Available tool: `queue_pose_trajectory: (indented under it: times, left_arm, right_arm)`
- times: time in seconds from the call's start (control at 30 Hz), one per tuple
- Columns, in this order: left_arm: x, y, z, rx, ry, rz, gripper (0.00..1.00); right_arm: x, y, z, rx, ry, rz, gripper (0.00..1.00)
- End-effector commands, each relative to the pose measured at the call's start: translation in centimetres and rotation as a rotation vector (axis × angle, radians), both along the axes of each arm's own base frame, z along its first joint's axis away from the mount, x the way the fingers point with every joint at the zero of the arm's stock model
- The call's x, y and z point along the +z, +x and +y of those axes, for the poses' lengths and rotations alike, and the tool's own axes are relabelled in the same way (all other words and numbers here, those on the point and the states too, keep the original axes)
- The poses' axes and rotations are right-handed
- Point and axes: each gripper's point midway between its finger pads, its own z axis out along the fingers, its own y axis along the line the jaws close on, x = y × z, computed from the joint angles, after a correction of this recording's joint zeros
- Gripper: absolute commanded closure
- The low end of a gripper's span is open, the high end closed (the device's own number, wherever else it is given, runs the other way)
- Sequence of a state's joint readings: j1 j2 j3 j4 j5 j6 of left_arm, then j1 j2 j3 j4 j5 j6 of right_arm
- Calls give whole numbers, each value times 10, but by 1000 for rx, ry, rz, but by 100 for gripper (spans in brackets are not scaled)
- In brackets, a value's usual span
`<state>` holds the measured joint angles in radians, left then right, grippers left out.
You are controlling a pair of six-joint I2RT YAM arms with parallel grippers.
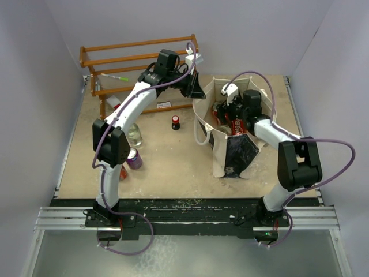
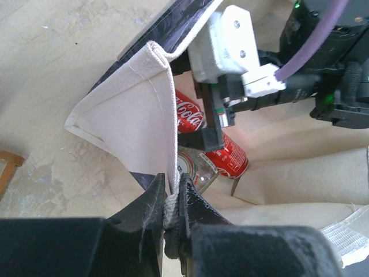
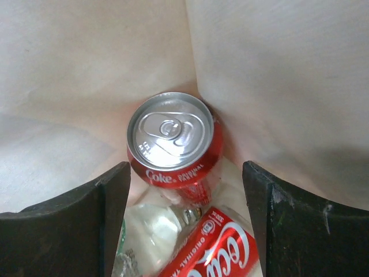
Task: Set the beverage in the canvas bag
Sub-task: Adjust the drink in the canvas bag.
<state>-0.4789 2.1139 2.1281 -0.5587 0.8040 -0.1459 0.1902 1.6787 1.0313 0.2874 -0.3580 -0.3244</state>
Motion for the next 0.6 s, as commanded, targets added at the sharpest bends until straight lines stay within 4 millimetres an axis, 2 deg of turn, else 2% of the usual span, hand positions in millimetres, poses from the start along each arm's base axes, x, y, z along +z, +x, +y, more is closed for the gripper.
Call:
queue_pose_trajectory:
  times: [0.0, 0.37, 0.47, 0.57]
  left_arm:
    - [6, -2, -9, -33, -41, -17, 88]
    - [7, 5, -16, -6, -74, -1, 83]
    - [11, 8, -18, -11, -84, -33, 79]
    - [15, 9, -19, -24, -94, -51, 76]
  right_arm:
    - [60, 3, -14, -29, -14, -121, 20]
    - [115, -11, -24, -81, -1, -206, 17]
    - [132, -21, -28, -93, 0, -220, 19]
    - [131, -40, -28, -70, -11, -159, 23]
